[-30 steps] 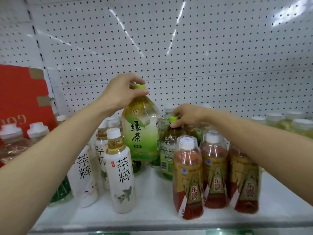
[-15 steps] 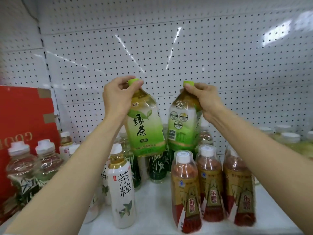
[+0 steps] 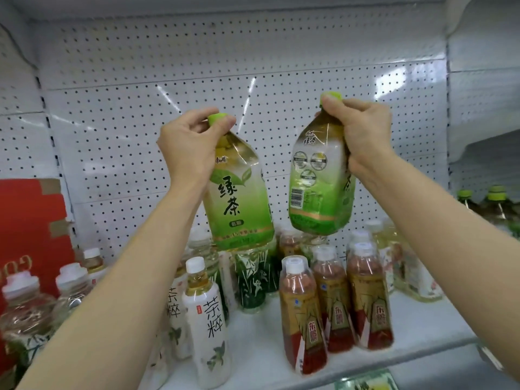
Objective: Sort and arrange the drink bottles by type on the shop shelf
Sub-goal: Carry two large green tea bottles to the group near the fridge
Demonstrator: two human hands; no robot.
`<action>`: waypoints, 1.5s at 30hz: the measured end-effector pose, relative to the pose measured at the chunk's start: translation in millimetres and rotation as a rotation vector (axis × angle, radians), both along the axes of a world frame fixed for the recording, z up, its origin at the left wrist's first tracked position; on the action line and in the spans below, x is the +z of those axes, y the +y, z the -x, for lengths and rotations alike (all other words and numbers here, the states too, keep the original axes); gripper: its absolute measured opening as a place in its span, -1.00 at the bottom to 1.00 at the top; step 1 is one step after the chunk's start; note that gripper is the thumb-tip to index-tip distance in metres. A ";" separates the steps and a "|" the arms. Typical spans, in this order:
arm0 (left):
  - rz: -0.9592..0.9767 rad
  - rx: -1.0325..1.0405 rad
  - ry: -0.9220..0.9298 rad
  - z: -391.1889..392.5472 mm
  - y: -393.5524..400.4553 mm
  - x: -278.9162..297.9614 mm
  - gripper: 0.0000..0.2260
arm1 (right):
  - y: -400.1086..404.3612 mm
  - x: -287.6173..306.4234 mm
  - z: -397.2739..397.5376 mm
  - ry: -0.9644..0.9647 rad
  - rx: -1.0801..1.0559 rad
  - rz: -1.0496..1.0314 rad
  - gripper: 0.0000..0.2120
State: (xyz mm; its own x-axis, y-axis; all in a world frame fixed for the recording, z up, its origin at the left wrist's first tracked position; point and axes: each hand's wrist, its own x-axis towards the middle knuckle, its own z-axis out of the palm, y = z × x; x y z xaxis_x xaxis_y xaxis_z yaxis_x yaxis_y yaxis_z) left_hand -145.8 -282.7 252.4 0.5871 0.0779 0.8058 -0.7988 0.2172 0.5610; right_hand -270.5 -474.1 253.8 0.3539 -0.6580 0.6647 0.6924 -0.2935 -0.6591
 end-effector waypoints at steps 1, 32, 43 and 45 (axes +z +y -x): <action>0.006 -0.011 -0.008 5.2 -0.9 -0.5 -0.70 | 1.9 -1.0 7.2 0.018 -0.037 0.003 -0.82; -0.120 -0.235 0.182 214.9 -298.2 -131.1 -0.67 | -251.5 -171.5 264.4 0.194 -0.430 -0.121 -0.75; -0.136 -0.294 0.202 212.5 -397.8 -156.4 -0.62 | -355.6 -189.8 282.3 0.152 -0.534 -0.156 -0.83; -0.140 -0.309 0.206 216.6 -418.1 -159.0 -0.62 | -373.1 -190.1 282.0 0.147 -0.543 -0.157 -0.82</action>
State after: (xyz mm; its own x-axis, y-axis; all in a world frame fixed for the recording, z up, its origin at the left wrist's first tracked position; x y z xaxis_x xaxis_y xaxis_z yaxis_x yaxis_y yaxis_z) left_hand -362.4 -700.8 93.4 0.7162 -0.2298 0.6590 -0.5753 0.3401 0.7439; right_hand -552.5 -847.2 63.7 0.0191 -0.8575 0.5141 0.3682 -0.4720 -0.8010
